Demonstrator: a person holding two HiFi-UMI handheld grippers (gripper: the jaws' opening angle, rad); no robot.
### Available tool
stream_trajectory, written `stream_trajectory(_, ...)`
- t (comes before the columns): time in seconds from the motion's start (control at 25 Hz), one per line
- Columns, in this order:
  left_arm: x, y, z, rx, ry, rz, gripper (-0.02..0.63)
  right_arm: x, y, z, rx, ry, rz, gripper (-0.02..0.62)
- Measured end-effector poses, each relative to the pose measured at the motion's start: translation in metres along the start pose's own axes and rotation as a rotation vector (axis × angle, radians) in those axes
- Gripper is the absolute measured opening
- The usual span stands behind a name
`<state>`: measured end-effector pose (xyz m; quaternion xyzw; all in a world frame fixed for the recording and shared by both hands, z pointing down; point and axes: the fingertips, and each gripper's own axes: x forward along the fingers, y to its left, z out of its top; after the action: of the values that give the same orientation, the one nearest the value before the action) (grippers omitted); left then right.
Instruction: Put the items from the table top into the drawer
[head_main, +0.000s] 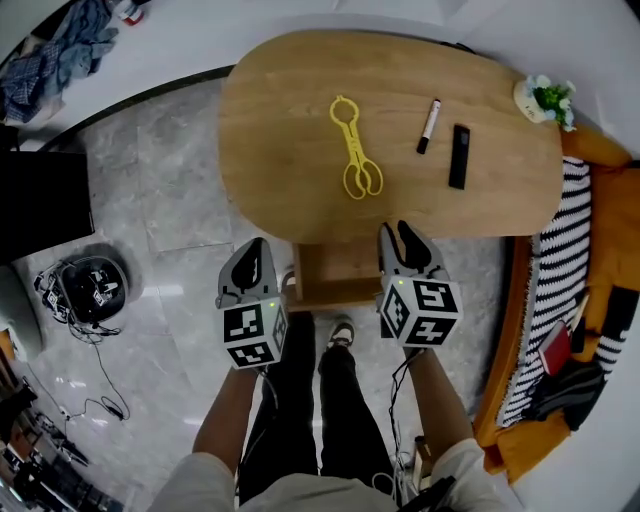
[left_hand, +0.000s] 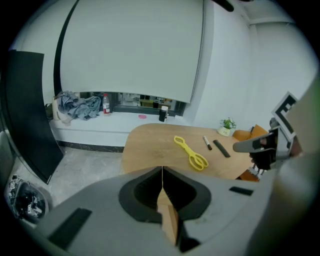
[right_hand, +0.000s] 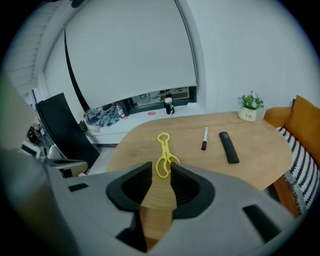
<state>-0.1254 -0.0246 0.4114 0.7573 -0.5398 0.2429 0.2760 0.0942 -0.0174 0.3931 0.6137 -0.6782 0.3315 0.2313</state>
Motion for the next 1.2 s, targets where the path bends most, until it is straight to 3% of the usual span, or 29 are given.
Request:
stream_trajectory(0.52, 0.046, 0.049, 0.005, -0.053, 0.018, 0.027, 0.011, 0.098, 0.019, 0.03, -0.104, 0.065, 0.022, 0.138)
stream_trajectory(1.2, 0.106, 0.084, 0.003, -0.079, 0.072, -0.005, 0.011, 0.198, 0.0, 0.033, -0.165, 0.198, -0.047, 0.141)
